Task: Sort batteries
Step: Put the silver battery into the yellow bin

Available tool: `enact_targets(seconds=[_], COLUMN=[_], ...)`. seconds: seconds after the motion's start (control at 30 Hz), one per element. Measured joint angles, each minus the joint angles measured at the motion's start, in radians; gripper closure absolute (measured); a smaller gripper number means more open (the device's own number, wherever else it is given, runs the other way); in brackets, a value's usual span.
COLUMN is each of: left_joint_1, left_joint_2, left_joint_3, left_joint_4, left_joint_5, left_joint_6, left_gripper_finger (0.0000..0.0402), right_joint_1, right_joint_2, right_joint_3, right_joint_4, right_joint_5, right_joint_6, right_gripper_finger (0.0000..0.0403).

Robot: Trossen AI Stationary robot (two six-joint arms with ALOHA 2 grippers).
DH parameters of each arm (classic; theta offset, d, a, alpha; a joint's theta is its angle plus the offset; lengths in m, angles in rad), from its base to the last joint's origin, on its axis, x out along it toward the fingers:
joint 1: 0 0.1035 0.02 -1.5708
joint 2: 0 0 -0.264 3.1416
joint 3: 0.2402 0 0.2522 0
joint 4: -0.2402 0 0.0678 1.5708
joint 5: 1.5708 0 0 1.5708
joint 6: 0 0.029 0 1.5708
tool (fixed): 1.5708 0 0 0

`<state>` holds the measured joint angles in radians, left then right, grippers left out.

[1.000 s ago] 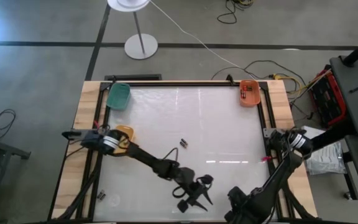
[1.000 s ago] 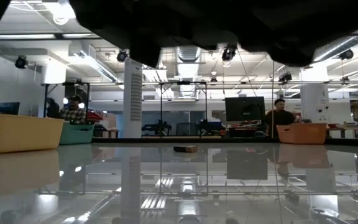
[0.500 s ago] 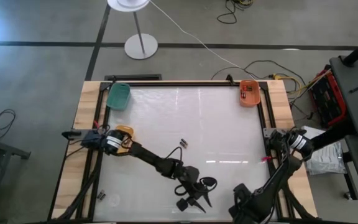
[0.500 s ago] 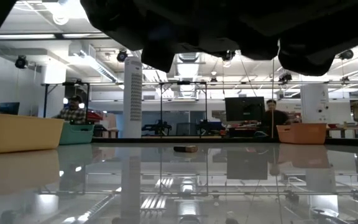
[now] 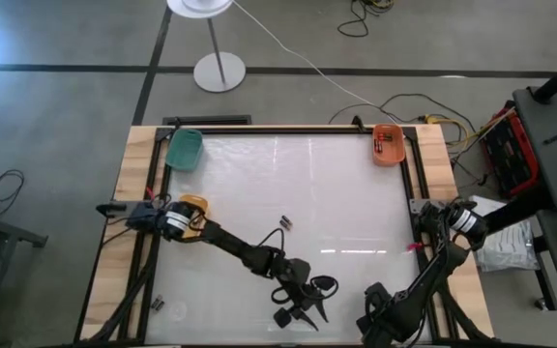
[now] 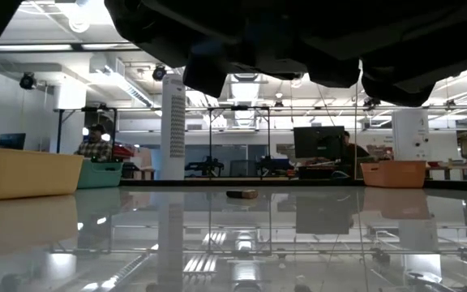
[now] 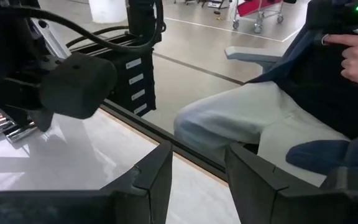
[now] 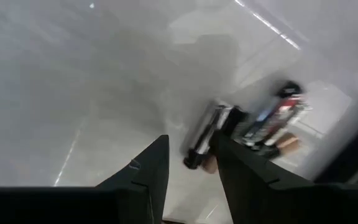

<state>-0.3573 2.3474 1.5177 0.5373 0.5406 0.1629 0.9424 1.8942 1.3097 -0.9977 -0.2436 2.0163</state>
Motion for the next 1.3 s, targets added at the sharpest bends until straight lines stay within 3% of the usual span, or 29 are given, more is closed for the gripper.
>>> enact_targets(seconds=[0.53, 0.83, 1.0, 1.07, 1.17, 1.3], left_joint_1=[0.0, 0.004, 0.002, -0.005, -0.016, -0.015], left_joint_2=[0.001, -0.013, -0.096, -0.145, -0.218, -0.307], left_joint_3=[0.0, -0.063, -0.2, -0.262, -0.367, -0.577], left_joint_4=[-0.003, -0.148, -0.124, -0.105, 0.031, 0.394], left_joint_5=[-0.001, -0.012, -0.175, -0.259, -0.323, -0.323], left_joint_6=[-0.036, -0.079, -0.098, -0.082, -0.067, -0.087], left_gripper_finger=[0.0274, 0.0274, 0.0274, 0.0274, 0.0274, 0.0274], right_joint_1=[-0.003, -0.002, -0.002, -0.003, -0.013, -0.024], right_joint_2=[-0.009, -0.008, -0.022, -0.031, -0.069, -0.119], right_joint_3=[-0.069, -0.12, -0.082, -0.062, -0.041, -0.015], right_joint_4=[0.146, 0.258, 0.211, 0.174, 0.153, 0.164], right_joint_5=[0.005, 0.043, 0.059, 0.102, 0.275, 0.52], right_joint_6=[-0.053, -0.161, -0.225, -0.236, -0.28, -0.379], right_gripper_finger=[0.0329, 0.0373, 0.0384, 0.0385, 0.0387, 0.0388])
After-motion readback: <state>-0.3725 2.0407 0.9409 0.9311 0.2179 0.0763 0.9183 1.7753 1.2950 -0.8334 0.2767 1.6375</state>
